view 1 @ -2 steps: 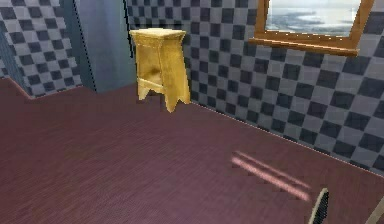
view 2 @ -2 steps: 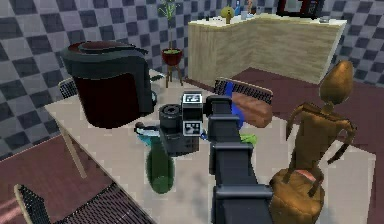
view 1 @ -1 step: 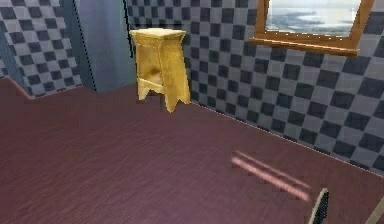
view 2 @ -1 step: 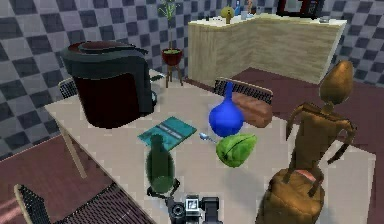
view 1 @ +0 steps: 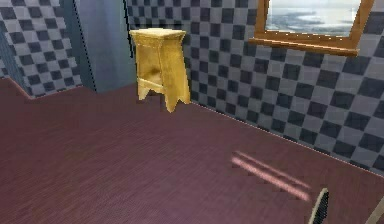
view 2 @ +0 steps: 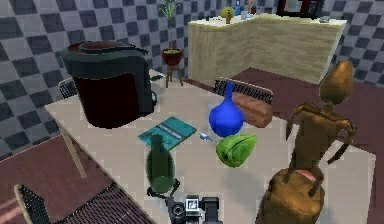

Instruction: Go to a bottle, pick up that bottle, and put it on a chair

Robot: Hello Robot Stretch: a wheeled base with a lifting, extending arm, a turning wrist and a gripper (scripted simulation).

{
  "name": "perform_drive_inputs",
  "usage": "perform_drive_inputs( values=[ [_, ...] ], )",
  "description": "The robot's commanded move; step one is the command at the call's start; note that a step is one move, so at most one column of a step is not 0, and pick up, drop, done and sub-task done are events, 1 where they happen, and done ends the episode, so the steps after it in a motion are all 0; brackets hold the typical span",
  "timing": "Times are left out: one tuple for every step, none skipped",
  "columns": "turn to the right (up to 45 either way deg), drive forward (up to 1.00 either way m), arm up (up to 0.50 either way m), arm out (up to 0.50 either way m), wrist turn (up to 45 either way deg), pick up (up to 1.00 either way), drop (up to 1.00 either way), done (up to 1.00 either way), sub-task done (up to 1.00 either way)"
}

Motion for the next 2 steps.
perform_drive_inputs(
  values=[
    [0.0,0.00,0.10,0.00,0.0,0.00,0.00,0.00,0.00],
    [0.0,0.00,0.24,0.00,0.0,0.00,0.00,0.00,0.00]
  ],
)
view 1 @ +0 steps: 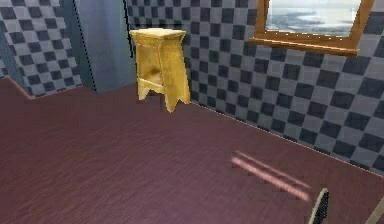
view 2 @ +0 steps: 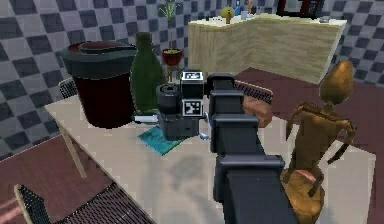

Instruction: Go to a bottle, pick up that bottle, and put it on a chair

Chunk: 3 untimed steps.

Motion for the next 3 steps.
perform_drive_inputs(
  values=[
    [0.0,0.00,0.00,0.00,-45.0,0.00,0.00,0.00,0.00],
    [0.0,0.00,0.00,0.00,-45.0,0.00,0.00,0.00,0.00],
    [0.0,0.00,0.00,0.00,-18.0,0.00,0.00,0.00,0.00]
  ],
)
